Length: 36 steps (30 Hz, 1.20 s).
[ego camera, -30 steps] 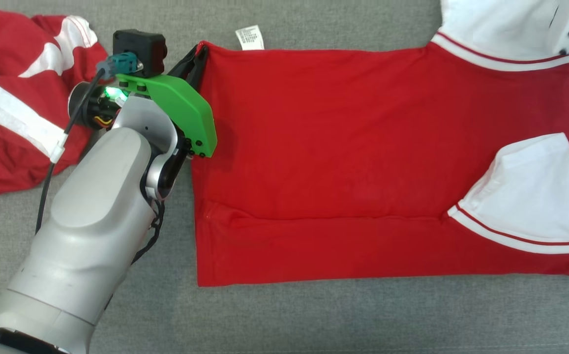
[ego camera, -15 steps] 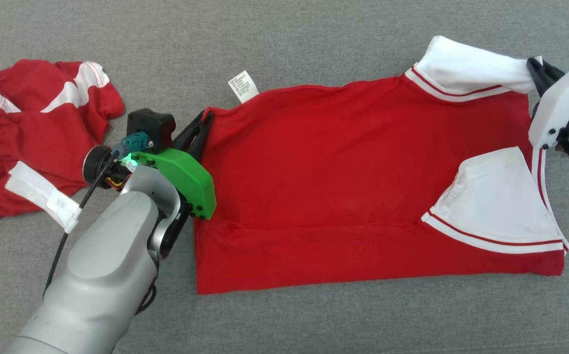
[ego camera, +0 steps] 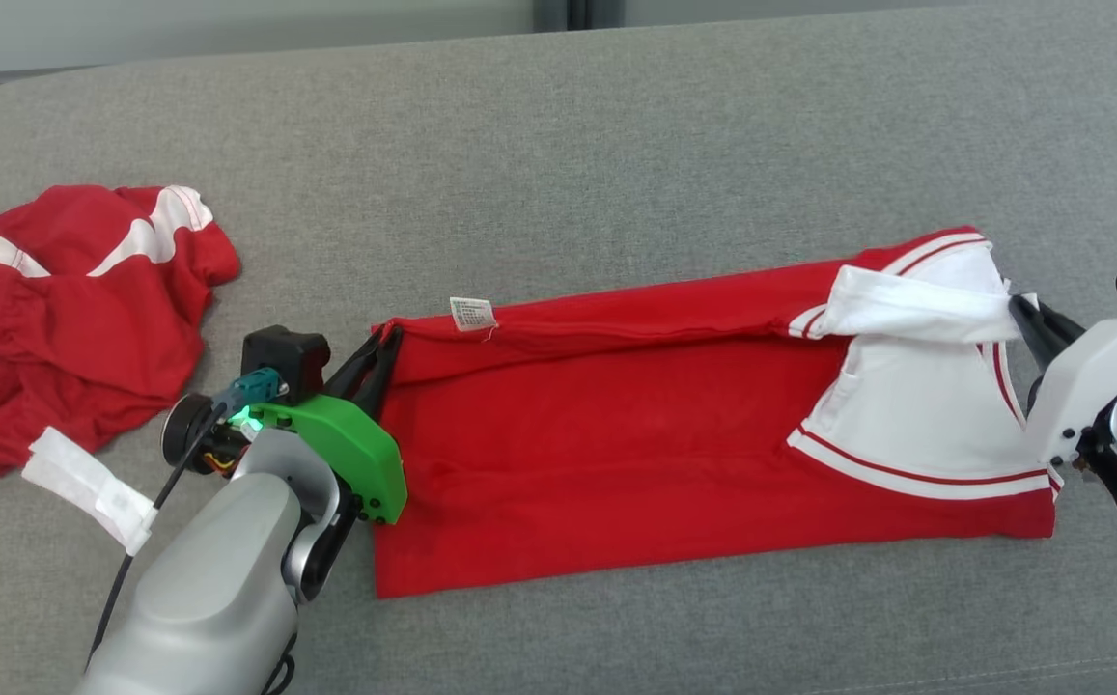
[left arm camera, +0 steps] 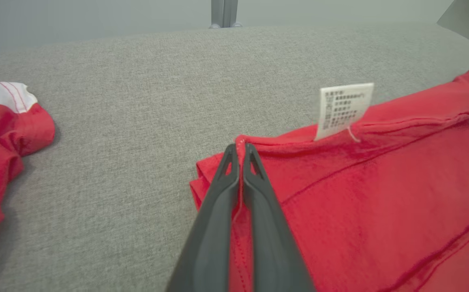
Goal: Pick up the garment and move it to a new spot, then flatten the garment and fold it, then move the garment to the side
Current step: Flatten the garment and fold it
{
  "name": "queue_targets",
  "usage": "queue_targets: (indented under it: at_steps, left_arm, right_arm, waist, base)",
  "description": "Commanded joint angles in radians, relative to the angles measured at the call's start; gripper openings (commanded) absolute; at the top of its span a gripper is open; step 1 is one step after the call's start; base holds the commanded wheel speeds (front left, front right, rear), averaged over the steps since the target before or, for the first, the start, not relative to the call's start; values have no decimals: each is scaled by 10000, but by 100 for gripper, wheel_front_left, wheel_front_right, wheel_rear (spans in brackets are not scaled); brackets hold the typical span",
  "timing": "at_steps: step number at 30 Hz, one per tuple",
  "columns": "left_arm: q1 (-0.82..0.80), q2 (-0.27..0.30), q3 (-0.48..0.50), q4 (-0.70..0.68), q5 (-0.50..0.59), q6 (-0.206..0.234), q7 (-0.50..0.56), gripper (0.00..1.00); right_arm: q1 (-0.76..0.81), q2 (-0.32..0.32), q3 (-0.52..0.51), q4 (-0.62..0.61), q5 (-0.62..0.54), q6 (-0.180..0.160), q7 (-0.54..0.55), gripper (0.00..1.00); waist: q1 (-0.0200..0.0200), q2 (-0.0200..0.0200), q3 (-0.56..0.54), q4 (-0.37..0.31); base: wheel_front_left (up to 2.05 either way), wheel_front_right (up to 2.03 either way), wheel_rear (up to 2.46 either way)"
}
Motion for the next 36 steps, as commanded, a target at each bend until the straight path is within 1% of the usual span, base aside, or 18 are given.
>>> queue_targets:
  at_steps: [1,7,8,9,10,11,12,13,18,21,24,27,31,36]
  left_arm:
    - [220,27,-2,83,-40,-20,-102,0]
    - [461,-22,21,260,-113,69,-314,0]
    - [498,-29,21,281,-129,75,-340,0]
    - [522,-38,21,308,-160,80,-315,0]
    - [558,-59,23,350,-192,84,-263,0]
    - [568,-65,23,357,-192,84,-276,20]
    - [606,-89,57,357,-262,101,-309,89]
    - [648,-97,74,356,-290,110,-324,100]
    - [896,-84,388,57,-463,247,-728,100]
    - [1141,-113,937,-434,-567,298,-960,100]
    - [1469,-55,1866,-1449,-164,444,-1032,100]
    - [2242,-217,2994,-2544,510,467,-1003,100]
    - [3028,-573,4295,-3573,1401,207,-999,100]
    - [3760,-982,5535,-4022,2222,-211,-999,100]
  right_arm:
    - [349,61,-125,-179,-83,-19,83,0]
    - [1274,403,-508,-1037,-368,-19,288,0]
    - [1399,464,-563,-1146,-417,-19,362,9]
    - [1495,500,-611,-1236,-465,-19,407,33]
    - [1589,544,-682,-1318,-537,-19,488,100]
    - [1654,584,-726,-1395,-579,-19,528,100]
    - [1750,630,-769,-1482,-645,-19,617,100]
    - [1804,628,-786,-1559,-749,-19,698,100]
    - [2112,595,-984,-2030,-1005,-19,1101,100]
    - [2224,652,-1260,-2330,-1088,-19,1131,100]
    - [2353,769,-1615,-2533,-1149,-19,1249,100]
    - [2347,1089,-2226,-2417,-1360,-17,1568,100]
    - [2083,1649,-2923,-2243,-1710,-17,1880,100]
    - [1740,2115,-3231,-1834,-2071,-16,2133,100]
  waist:
    - [0,0,-168,-139]
    - [0,0,-306,-245]
    - [0,0,-318,-263]
    - [0,0,-326,-274]
    - [0,0,-336,-281]
    - [0,0,-341,-286]
    - [0,0,-348,-289]
    - [0,0,-355,-286]
    - [0,0,-397,-235]
    - [0,0,-476,-171]
    - [0,0,-586,-69]
    - [0,0,-702,31]
    - [0,0,-815,108]
    - [0,0,-866,181]
  base:
    - [0,0,0]
    - [0,0,0]
    - [0,0,0]
    - [0,0,0]
    - [0,0,0]
    - [0,0,0]
    - [0,0,0]
    - [0,0,0]
    - [0,0,0]
    - [0,0,0]
    - [0,0,0]
    - [0,0,0]
    - [0,0,0]
    - [0,0,0]
